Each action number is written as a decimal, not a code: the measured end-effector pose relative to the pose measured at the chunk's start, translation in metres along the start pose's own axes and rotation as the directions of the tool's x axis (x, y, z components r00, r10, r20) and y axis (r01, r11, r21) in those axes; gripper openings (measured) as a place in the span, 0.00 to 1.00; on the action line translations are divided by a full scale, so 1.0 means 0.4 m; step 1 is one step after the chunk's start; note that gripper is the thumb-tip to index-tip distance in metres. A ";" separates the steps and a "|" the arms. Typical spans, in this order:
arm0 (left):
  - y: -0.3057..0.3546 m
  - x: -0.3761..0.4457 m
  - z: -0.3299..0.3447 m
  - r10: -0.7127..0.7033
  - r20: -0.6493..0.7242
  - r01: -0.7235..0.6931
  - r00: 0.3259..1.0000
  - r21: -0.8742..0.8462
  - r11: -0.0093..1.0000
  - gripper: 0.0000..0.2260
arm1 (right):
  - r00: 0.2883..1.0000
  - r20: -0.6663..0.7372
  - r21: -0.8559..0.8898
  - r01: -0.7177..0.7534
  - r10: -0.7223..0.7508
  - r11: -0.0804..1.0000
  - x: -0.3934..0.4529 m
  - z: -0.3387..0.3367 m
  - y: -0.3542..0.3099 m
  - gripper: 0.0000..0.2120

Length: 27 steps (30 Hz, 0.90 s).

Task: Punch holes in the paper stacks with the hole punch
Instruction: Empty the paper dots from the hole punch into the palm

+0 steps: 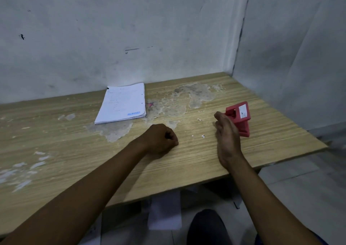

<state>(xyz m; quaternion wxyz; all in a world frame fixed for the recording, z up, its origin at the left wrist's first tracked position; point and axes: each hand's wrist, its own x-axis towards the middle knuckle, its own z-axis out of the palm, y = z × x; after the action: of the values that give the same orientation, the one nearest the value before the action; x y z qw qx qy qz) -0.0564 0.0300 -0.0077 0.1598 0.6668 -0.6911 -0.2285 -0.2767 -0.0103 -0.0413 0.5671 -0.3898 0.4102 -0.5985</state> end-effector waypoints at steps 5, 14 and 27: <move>0.014 -0.006 0.002 0.032 0.033 -0.034 0.999 0.047 0.998 0.05 | 1.000 -0.002 0.069 -0.018 0.018 0.997 -0.007 0.003 -0.010 0.12; 0.207 -0.048 0.056 0.327 -0.177 -0.350 0.928 -0.121 0.929 0.05 | 0.930 0.217 0.717 -0.359 0.298 0.597 -0.079 0.011 -0.042 0.31; 0.165 0.000 0.114 0.298 -0.309 -0.337 0.903 -0.078 0.938 0.07 | 0.933 0.163 0.754 -0.327 0.321 0.570 -0.049 -0.014 -0.025 0.31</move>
<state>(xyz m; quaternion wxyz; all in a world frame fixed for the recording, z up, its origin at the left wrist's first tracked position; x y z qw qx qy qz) -0.1364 0.0352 -0.0115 0.3383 0.5599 -0.7429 -0.1423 -0.2845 0.0099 -0.0339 0.7795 -0.0311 0.1775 -0.5999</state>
